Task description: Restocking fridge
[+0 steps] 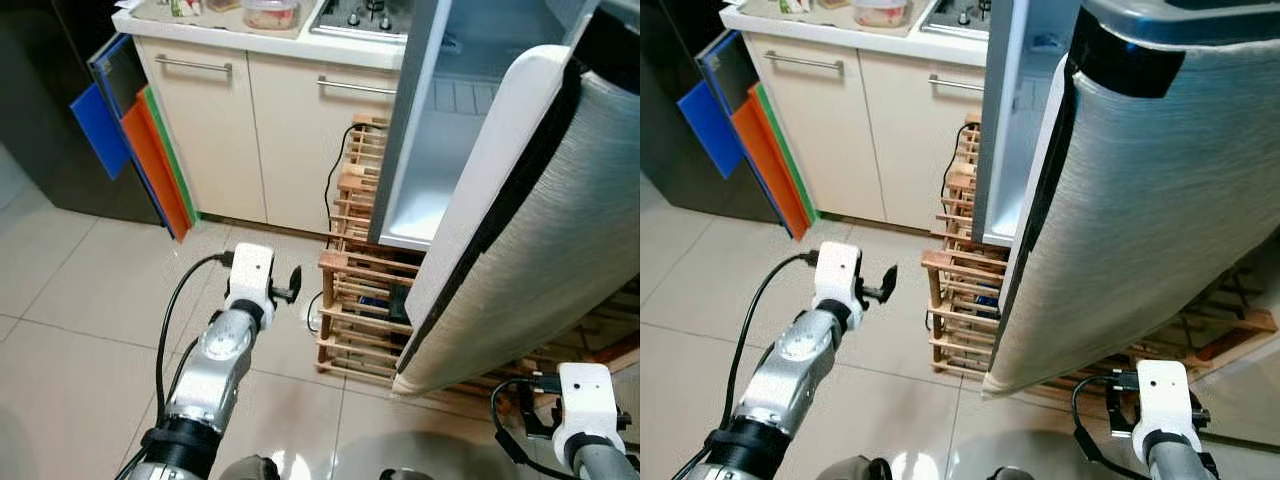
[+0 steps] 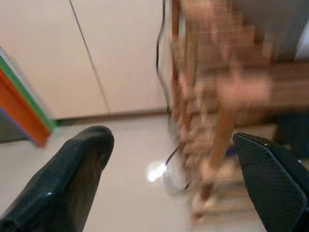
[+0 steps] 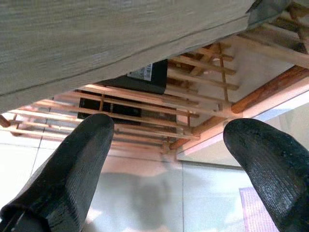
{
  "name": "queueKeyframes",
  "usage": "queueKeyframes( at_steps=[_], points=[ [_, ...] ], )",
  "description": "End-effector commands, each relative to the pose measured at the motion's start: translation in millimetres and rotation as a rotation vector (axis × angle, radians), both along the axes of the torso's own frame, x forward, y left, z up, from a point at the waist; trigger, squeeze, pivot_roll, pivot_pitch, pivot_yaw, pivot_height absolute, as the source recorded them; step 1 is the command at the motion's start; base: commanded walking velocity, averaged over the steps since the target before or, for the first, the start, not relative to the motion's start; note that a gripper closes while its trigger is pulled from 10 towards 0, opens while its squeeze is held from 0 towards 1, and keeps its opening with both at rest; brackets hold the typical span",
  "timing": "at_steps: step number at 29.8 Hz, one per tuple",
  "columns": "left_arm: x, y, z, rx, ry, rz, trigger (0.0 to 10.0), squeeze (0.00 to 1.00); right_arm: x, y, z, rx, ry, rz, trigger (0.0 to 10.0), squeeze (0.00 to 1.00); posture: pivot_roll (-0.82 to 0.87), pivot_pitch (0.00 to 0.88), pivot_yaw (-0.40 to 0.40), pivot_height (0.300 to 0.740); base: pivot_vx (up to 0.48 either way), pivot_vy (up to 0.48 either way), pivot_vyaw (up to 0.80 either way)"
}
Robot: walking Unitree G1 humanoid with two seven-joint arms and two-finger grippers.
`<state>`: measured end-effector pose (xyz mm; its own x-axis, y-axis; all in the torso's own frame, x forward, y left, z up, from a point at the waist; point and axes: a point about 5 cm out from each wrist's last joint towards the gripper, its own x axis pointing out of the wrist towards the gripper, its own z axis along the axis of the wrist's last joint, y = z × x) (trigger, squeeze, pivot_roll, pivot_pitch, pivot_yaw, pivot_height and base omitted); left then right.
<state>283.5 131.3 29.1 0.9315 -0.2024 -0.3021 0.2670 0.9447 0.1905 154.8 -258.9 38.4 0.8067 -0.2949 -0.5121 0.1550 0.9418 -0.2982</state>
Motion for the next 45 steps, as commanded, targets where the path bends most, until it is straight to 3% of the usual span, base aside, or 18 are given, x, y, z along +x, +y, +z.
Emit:
queueKeyframes(
  at_steps=[1,4,6,7,9,11,14,21,26,45],
  points=[
    [-18.1,3.3,-28,0.087,0.077,-0.027,10.0,0.0,-0.2,1.4,-1,-0.009,-0.001,0.006,10.0,0.0,-0.11,0.059,0.016,0.74,0.0,0.0,0.0],
    [-50.4,23.2,-72,0.117,0.338,0.042,10.0,0.0,0.4,2.6,-2,0.002,-0.005,0.009,10.0,0.0,-0.13,0.055,0.018,0.74,0.0,0.0,0.0],
    [-78.0,23.1,-97,0.098,0.536,0.019,10.0,0.0,0.5,2.8,-2,0.005,-0.002,0.01,10.0,0.0,-0.12,0.049,0.019,0.74,0.0,0.0,0.0],
    [-78.0,23.1,-97,0.098,0.536,0.019,10.0,0.0,0.5,2.8,-2,0.005,-0.002,0.01,10.0,0.0,-0.12,0.049,0.019,0.74,0.0,0.0,0.0],
    [-95.3,22.2,-109,0.11,0.61,0.006,10.0,0.0,0.4,3.2,-3,0.01,0.002,0.012,10.0,0.0,-0.13,0.043,0.02,0.74,0.0,0.0,0.0],
    [-95.3,20.9,-110,0.129,0.587,-0.003,10.0,0.0,0.2,3.0,-4,0.012,0.004,0.011,10.0,0.0,-0.12,0.04,0.017,0.74,0.0,0.0,0.0],
    [-80.4,18.3,-102,0.085,0.536,0.017,10.0,0.0,0.7,3.0,-4,0.01,0.008,0.018,10.0,0.0,-0.12,0.036,0.017,0.74,0.0,0.0,0.0],
    [-68.5,12.9,-96,0.063,0.507,0.02,10.0,0.0,1.7,3.1,-4,0.011,0.001,0.019,10.0,0.0,-0.12,0.035,0.02,0.74,0.0,0.117,0.0],
    [-76.9,18.1,-100,0.039,0.506,0.042,10.0,0.0,2.2,3.0,-4,0.01,0.003,0.027,10.0,0.0,-0.12,0.04,0.018,0.74,0.0,0.461,0.0],
    [-75.7,20.3,-99,0.015,0.485,0.08,10.0,0.0,4.3,2.1,-1,-0.022,-0.003,0.066,10.0,0.0,-0.13,0.05,0.017,0.74,0.0,0.439,0.0]
  ],
)
